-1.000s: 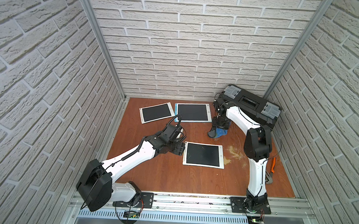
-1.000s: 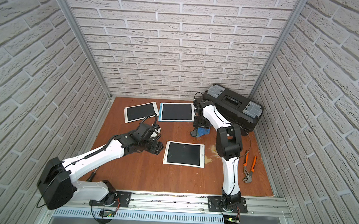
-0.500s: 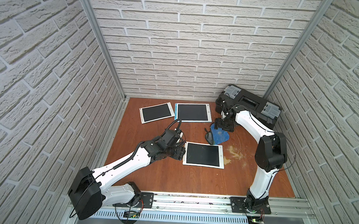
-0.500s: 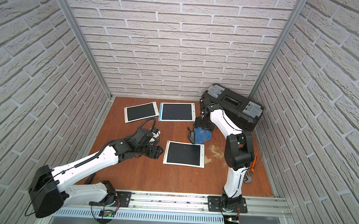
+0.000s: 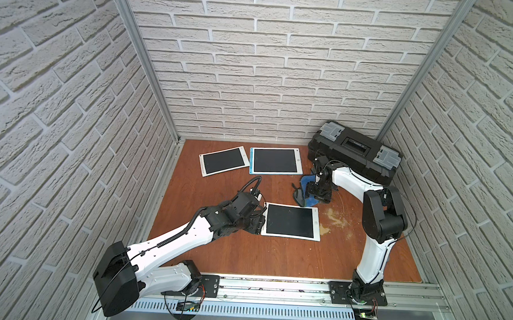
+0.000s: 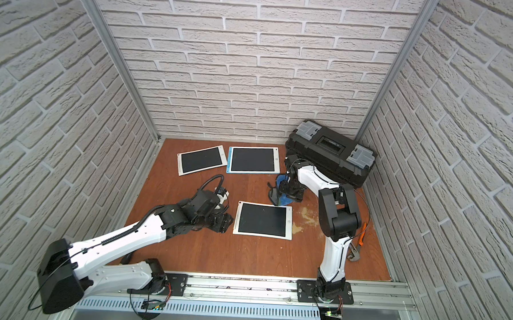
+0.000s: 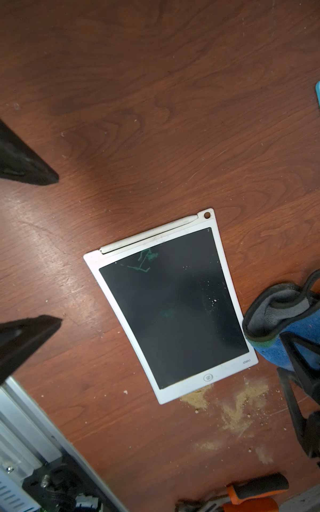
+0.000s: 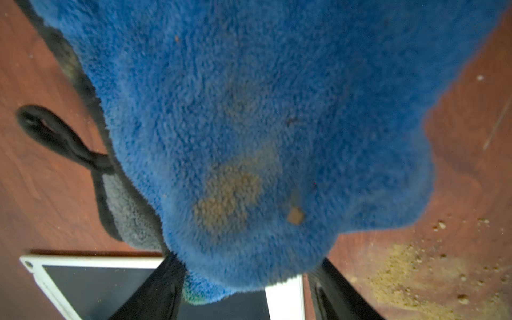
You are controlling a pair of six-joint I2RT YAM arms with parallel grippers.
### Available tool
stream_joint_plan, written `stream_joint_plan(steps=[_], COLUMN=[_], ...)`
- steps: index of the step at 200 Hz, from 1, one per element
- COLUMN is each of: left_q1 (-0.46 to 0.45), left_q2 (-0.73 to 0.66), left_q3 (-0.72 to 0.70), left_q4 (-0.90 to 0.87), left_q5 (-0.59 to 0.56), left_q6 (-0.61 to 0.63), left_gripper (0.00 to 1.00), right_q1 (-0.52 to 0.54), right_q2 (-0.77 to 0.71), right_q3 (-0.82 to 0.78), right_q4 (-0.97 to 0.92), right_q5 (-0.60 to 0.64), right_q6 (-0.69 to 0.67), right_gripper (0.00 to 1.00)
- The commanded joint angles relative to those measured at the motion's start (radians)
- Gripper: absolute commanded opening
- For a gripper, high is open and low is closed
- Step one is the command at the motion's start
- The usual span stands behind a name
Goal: Wipe the drawing tablet
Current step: Pick up the cleaning item at the center of the board.
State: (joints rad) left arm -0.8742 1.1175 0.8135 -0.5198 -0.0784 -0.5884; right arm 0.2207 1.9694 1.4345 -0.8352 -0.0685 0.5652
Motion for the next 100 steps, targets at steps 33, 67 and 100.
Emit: stream_joint_plan(steps=[33, 67, 100], left_q1=[-0.006, -0.005, -0.006], left_q2=[-0.065, -0.07, -0.069], left_q3=[-0.023, -0.032, -0.031], left_q4=[-0.039, -0.03, -0.024], left_q5=[-0.052, -0.05, -0.049], left_q6=[-0.023, -0.025, -0.018], left_gripper=[0.76, 0.76, 0.76], right_q1=[-0.007, -0.007, 0.006], right_q2=[0.096, 0.05, -0.045], right_q3=[0.063, 0.073, 0.143], right_q4=[0.061, 0.017, -0.118], right_q5=[0.067, 0.192, 0.485], right_q6=[0.038, 0.019, -0.018], right_gripper=[0.63, 0.03, 0.03])
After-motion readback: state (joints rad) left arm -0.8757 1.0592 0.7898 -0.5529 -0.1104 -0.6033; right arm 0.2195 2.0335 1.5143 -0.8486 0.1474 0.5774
